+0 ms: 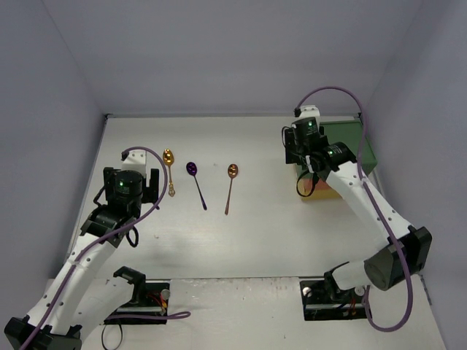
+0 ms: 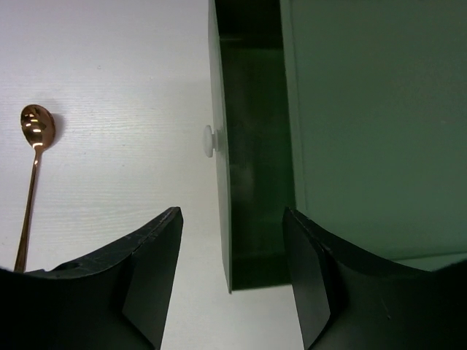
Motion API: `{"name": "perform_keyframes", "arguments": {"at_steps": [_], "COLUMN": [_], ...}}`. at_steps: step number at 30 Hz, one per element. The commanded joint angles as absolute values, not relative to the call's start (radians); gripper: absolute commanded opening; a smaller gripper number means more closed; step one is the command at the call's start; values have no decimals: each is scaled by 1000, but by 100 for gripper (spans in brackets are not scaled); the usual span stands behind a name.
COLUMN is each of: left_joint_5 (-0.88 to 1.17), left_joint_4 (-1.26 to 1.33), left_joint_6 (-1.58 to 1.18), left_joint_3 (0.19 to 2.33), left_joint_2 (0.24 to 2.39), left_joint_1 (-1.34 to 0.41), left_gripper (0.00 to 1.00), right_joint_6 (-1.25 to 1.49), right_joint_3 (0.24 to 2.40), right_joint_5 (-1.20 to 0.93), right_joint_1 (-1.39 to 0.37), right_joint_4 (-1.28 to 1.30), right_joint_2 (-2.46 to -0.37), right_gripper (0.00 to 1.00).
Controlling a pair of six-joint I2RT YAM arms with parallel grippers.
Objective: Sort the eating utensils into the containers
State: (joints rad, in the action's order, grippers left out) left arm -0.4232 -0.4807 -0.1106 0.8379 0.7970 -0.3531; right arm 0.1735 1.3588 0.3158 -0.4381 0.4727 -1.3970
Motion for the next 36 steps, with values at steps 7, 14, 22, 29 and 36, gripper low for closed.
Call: {"name": "perform_keyframes", "arguments": {"at_steps": [7,14,22,29,36], "left_joint_5": [-433,-434,-435,-436,-433], "left_joint_4": [-428,-425,-426,-426,-425], "left_joint_6": [-98,-98,-96,-96,-96], "left_joint_3": [850,848,851,850,850], "left_joint_2": [796,796,799,801,802], "left_joint_1": [-350,-350,-350,-350,-350], "left_gripper": [87,87,87,87,87], "right_joint_6": [144,136,127,123,119], "right_joint_3": [1480,1522,1525,1521,1544], "right_joint_5": [241,95,17,-42,-5], "right_joint_1": [-425,-426,-426,-429,-434], "right_joint_4": [420,410,409,410,411], "right_joint_2": [-1562,-1599,-1567,-1565,-1537], "right_gripper": [54,50,47,47,52]}}
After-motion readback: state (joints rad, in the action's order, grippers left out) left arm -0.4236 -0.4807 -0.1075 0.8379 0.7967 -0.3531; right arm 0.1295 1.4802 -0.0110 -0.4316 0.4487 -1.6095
